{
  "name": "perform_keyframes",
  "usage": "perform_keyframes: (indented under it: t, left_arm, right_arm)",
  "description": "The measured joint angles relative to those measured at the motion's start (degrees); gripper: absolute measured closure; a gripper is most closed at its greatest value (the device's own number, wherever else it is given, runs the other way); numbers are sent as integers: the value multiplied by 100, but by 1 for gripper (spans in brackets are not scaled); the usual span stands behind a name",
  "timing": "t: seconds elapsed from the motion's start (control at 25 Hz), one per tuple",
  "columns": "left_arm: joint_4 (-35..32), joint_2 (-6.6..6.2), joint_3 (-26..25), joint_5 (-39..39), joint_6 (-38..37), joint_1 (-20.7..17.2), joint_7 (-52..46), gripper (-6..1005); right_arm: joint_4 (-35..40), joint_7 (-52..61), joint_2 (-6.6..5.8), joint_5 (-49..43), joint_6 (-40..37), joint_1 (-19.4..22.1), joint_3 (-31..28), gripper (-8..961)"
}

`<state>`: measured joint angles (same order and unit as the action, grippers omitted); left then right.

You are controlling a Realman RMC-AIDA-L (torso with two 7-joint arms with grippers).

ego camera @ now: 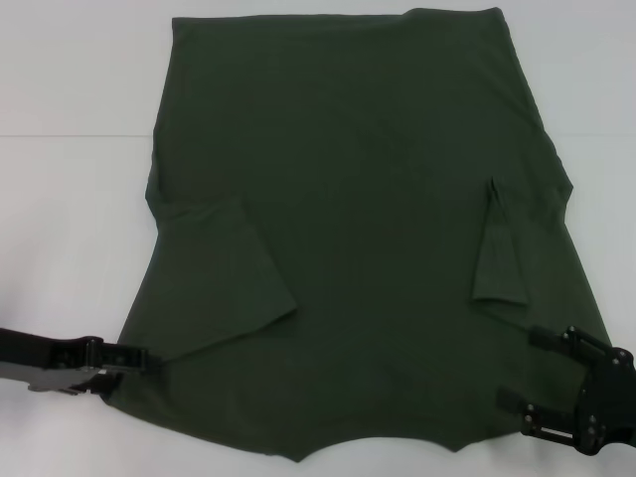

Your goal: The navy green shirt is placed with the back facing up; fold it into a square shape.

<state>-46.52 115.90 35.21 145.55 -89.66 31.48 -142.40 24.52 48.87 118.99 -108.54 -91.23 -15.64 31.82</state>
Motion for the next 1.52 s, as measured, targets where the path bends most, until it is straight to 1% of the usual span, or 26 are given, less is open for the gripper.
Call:
perform_keyframes:
  t: [0.2, 0.28, 0.48, 0.68, 0.88, 1.32, 1.4, 1.52]
  left_arm:
    - [-2, 28, 27, 0, 11, 6, 1, 96]
    - [-32, 0, 15, -3, -10, 6, 2, 96]
    - [-62, -125, -19, -21, -37, -24, -14, 96]
    - [-25, -139, 12, -9, 27, -41, -11, 96]
    - [-4, -107, 102, 26, 139, -44, -7, 96]
    - [63, -71, 94, 96, 206, -28, -7, 96]
    - [64, -42, 94, 97, 207, -12, -7, 96]
    - [62, 56, 93, 83, 207, 28, -7, 96]
  right_arm:
    - [0, 0, 1, 0, 9, 0, 0, 7]
    - [0, 0, 1, 0, 10, -1, 0, 7]
    - [0, 0, 1, 0, 11, -8, -1, 6]
    - [0, 0, 7, 0, 10, -9, 0, 6]
    - [0, 3, 10, 0, 10, -9, 0, 6]
    - [0, 7, 10, 0, 8, -9, -1, 6]
    - [0, 8, 10, 0, 8, -9, -1, 6]
    - [0, 16, 10, 0, 8, -9, 0, 6]
